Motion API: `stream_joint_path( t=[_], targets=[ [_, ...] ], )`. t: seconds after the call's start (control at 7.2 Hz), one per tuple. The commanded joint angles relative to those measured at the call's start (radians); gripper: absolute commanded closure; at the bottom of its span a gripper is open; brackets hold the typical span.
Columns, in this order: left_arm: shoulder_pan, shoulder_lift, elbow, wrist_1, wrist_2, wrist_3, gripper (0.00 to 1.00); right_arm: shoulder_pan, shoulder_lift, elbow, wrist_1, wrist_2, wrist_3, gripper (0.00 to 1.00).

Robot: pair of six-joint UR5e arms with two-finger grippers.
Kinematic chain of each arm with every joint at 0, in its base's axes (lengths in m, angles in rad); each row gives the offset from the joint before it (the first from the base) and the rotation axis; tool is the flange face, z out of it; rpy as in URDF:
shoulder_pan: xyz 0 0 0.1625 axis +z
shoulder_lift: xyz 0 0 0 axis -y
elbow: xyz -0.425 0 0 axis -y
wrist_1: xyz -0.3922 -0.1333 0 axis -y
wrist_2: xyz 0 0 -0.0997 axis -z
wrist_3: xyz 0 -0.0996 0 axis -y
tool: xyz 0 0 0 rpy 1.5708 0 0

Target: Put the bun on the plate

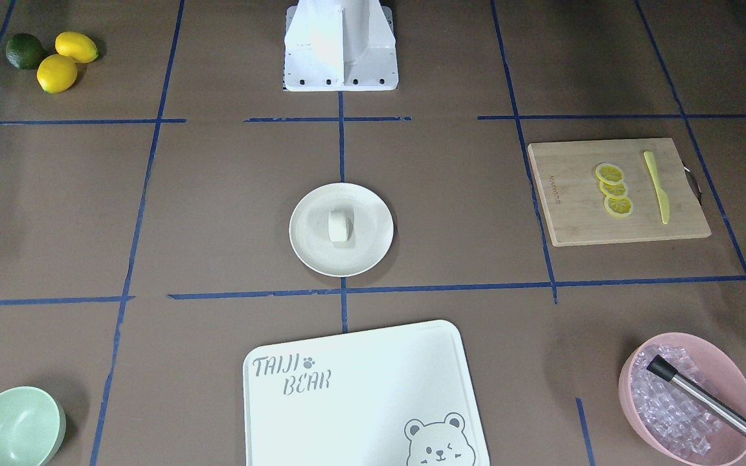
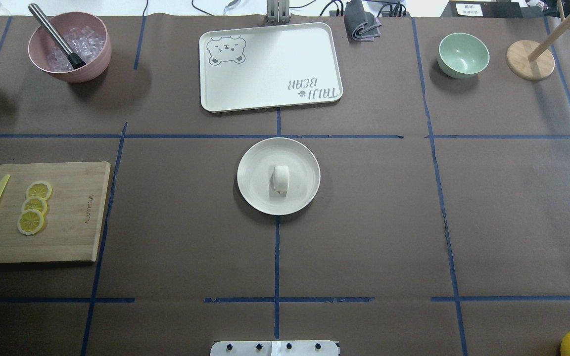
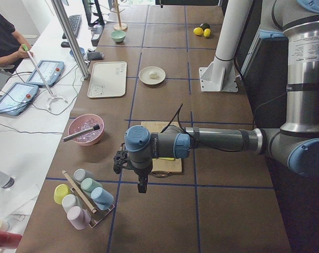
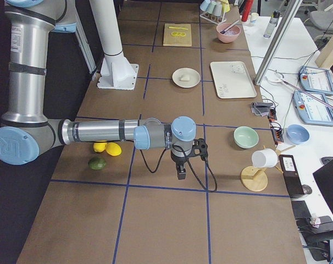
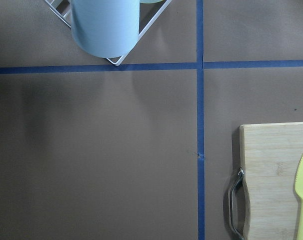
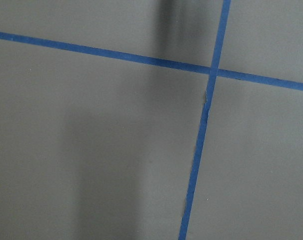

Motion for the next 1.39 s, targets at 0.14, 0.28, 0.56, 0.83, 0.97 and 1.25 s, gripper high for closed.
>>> stream_joint_path(
  t=[0.14, 0.28, 0.56, 0.83, 0.97, 1.25],
  targets=[
    [0.002, 0.0, 0.001, 0.0, 0.0, 0.0, 0.0, -0.009, 0.0, -0.002, -0.003, -0.081, -0.069, 0.0],
    [0.002, 0.0, 0.001, 0.0, 0.0, 0.0, 0.0, -0.011, 0.002, -0.001, -0.021, -0.083, -0.077, 0.0],
    [0.002, -0.001, 0.001, 0.002, 0.001, 0.0, 0.0, 0.004, 0.003, 0.007, -0.102, -0.078, -0.168, 0.0],
    [0.005, -0.001, 0.002, 0.002, 0.006, 0.0, 0.0, 0.008, 0.0, -0.004, -0.102, -0.069, -0.172, 0.0],
    [0.006, -0.001, 0.001, 0.0, 0.004, 0.0, 0.0, 0.008, -0.002, -0.004, -0.102, -0.067, -0.172, 0.0],
    [0.017, -0.001, 0.001, 0.002, 0.006, 0.0, 0.0, 0.008, -0.003, -0.005, -0.104, -0.067, -0.17, 0.0]
  ],
)
